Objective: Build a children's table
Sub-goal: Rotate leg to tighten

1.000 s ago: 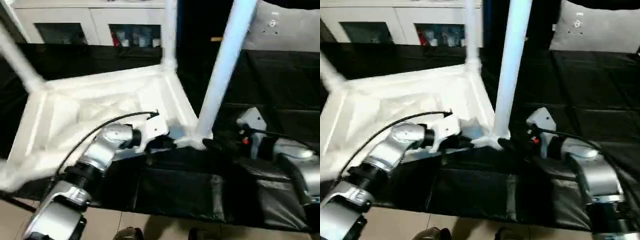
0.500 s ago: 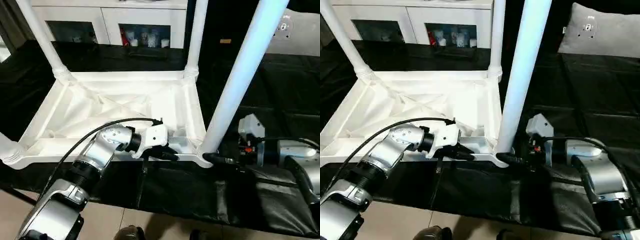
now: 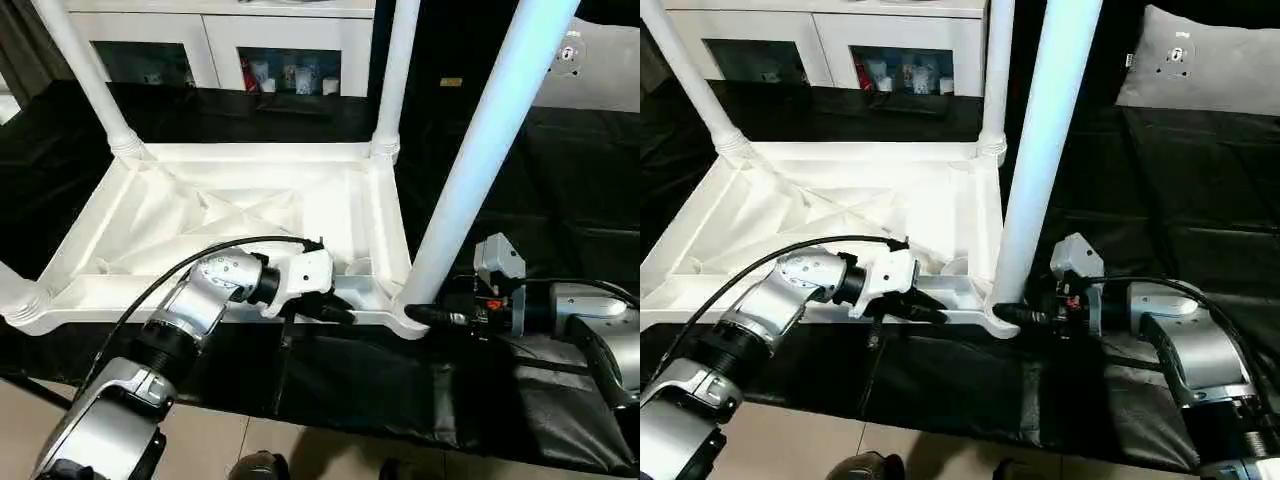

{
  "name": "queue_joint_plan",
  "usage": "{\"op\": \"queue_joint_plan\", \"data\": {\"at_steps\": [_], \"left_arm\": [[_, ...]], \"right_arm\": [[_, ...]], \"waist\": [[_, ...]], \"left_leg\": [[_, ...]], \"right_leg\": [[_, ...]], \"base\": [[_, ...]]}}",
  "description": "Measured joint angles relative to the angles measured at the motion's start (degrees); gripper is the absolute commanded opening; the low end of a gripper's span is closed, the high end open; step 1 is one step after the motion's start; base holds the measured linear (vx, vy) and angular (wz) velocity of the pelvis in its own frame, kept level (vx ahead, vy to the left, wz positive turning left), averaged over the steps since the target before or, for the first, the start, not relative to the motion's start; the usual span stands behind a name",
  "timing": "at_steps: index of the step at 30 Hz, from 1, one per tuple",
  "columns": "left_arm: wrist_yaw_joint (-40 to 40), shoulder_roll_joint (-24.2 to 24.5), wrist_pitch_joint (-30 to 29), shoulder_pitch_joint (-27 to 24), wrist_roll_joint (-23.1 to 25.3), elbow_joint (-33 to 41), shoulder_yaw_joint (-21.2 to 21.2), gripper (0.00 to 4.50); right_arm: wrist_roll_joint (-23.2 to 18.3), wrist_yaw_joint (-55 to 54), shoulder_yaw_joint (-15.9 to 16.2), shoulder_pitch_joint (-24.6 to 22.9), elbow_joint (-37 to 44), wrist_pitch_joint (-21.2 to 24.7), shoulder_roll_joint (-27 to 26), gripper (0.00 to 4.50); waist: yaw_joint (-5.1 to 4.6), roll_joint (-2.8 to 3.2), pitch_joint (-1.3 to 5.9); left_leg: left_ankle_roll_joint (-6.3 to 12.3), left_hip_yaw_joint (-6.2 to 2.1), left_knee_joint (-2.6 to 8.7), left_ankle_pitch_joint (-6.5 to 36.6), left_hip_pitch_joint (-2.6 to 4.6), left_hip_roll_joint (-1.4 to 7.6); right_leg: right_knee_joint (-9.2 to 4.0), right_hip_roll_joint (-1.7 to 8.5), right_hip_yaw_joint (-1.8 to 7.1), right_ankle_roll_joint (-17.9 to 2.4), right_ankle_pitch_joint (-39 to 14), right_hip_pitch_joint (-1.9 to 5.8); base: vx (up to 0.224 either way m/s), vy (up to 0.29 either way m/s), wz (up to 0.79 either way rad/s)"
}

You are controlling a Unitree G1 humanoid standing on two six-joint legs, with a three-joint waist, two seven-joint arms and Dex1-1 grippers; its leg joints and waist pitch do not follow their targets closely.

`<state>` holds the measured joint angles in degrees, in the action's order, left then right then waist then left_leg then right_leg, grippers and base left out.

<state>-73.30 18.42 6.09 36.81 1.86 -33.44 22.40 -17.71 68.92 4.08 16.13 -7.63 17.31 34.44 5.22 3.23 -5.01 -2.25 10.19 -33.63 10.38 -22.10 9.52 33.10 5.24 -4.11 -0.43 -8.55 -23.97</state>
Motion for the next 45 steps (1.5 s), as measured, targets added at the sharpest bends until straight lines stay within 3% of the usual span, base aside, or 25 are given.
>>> {"op": "queue_joint_plan", "data": {"at_steps": [7, 13, 20, 25, 26, 35, 41, 45], "left_arm": [[0.1, -0.1, -1.0, -0.2, -0.9, 0.2, -0.2, 0.0], [7.2, -2.5, -8.7, -1.8, 0.1, 3.8, -2.1, 0.0], [21.7, -9.9, -18.5, -3.3, 3.0, 7.1, -4.1, 0.0], [30.0, -15.0, -21.4, -3.1, 5.9, 7.3, -4.0, 0.0], [30.5, -15.3, -21.5, -3.0, 6.0, 7.3, -3.8, 0.0], [30.3, -15.0, -21.3, -2.6, 6.9, 7.5, -3.1, 0.0], [25.9, -11.4, -17.7, -2.5, 6.4, 7.6, -2.1, 0.0], [22.6, -9.2, -15.1, -2.1, 5.6, 6.6, -1.9, 0.0]], "right_arm": [[-0.7, -1.7, -1.1, -1.2, 1.4, 2.1, -1.1, 1.96], [0.8, -11.9, -2.2, -1.9, 4.8, 7.0, -5.0, 1.95], [6.6, -32.5, -4.9, 1.7, 5.6, 14.4, -14.3, 1.93], [9.9, -42.5, -6.2, 2.7, 5.7, 15.2, -18.8, 1.93], [10.0, -43.2, -6.5, 2.7, 5.7, 15.0, -19.2, 2.48], [8.8, -42.4, -7.3, 1.7, 6.5, 14.3, -19.8, 3.18], [6.3, -33.0, -6.8, -0.5, 6.8, 11.4, -13.7, 3.91], [5.7, -27.0, -5.9, -0.8, 6.8, 10.5, -10.2, 4.0]], "waist": [[-0.02, 0.01, 0.01], [-0.35, 0.02, 0.01], [-3.23, 0.0, 0.0], [-3.31, 0.12, 0.08], [-3.3, 0.15, 0.1], [-3.14, 0.17, 0.1], [-2.9, 0.16, 0.1], [-2.63, 0.16, 0.1]], "left_leg": [[0.0, 0.0, 0.01, 0.0, 0.01, 0.0], [-0.02, 0.02, -0.04, 0.0, 0.11, 0.0], [-0.05, 0.03, -0.14, 0.0, 0.15, -0.08], [-0.05, 0.03, -0.02, 0.0, 0.16, -0.07], [-0.05, 0.03, 0.01, 0.0, 0.15, -0.08], [-0.05, 0.03, 0.04, 0.0, 0.08, -0.08], [-0.06, 0.02, 0.19, 0.0, 0.06, -0.05], [-0.05, 0.01, 0.17, 0.0, 0.06, 0.0]], "right_leg": [[0.01, 0.0, 0.0, 0.0, 0.0, 0.0], [-0.02, 0.0, 0.04, 0.1, -0.1, 0.05], [-0.11, 0.0, 0.13, 0.2, -0.1, 0.05], [-0.1, -0.01, 0.11, 0.2, -0.1, 0.04], [-0.11, -0.01, 0.11, 0.2, -0.1, 0.03], [-0.14, -0.01, 0.09, 0.2, -0.1, 0.01], [-0.1, -0.02, 0.04, 0.1, 0.0, -0.02], [-0.07, -0.05, 0.0, 0.0, 0.0, -0.03]], "base": [[0.0, 0.0, 0.0], [0.0, 0.0, 0.0], [0.0, 0.0, 0.0], [0.0, 0.0, 0.0], [0.0, 0.0, 0.0], [0.0, 0.0, 0.0], [0.0, 0.0, 0.0], [0.0, 0.0, 0.0]]}}
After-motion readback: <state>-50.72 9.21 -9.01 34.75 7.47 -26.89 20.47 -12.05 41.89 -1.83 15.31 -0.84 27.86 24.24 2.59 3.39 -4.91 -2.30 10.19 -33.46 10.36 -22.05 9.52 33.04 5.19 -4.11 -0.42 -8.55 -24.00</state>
